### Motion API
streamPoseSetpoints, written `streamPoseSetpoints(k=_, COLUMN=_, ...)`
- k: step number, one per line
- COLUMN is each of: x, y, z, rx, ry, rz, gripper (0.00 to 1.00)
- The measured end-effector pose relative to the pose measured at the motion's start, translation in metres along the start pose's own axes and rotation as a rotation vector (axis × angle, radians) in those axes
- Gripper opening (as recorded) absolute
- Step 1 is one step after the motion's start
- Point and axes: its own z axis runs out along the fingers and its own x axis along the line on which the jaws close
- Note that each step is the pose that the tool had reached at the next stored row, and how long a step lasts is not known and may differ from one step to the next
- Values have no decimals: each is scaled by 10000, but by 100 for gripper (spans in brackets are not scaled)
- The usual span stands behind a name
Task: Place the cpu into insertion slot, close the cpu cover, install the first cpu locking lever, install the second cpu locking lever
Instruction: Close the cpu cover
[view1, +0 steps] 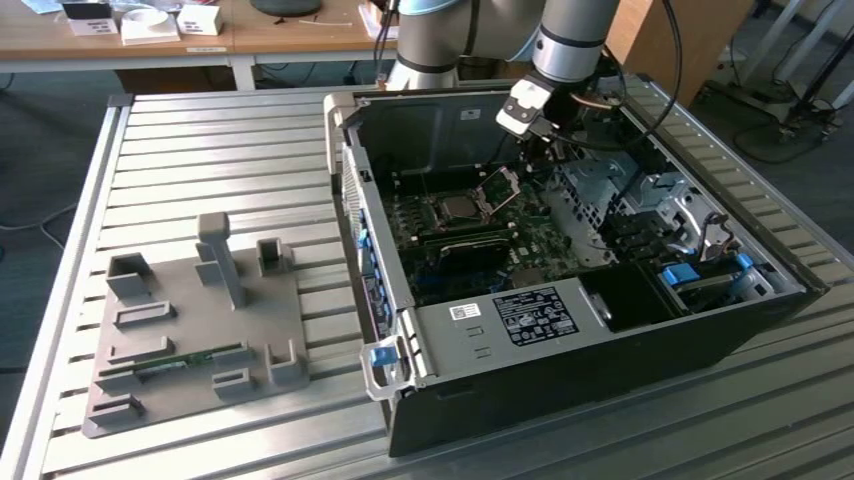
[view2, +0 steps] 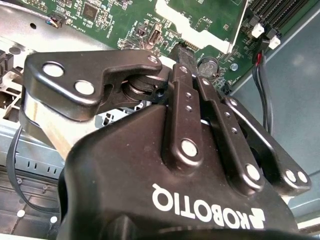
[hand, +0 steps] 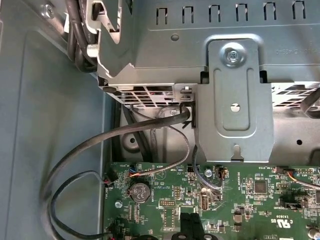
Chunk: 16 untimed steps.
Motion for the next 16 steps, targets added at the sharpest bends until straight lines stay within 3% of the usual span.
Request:
streamPoseSetpoints(k=9, x=-1, y=-84, z=3, rx=-114, ry=1, rz=-2, gripper=11)
streamPoseSetpoints(k=16, x=-1, y=-101, z=2, rx=-115, ry=2, rz=0, gripper=11)
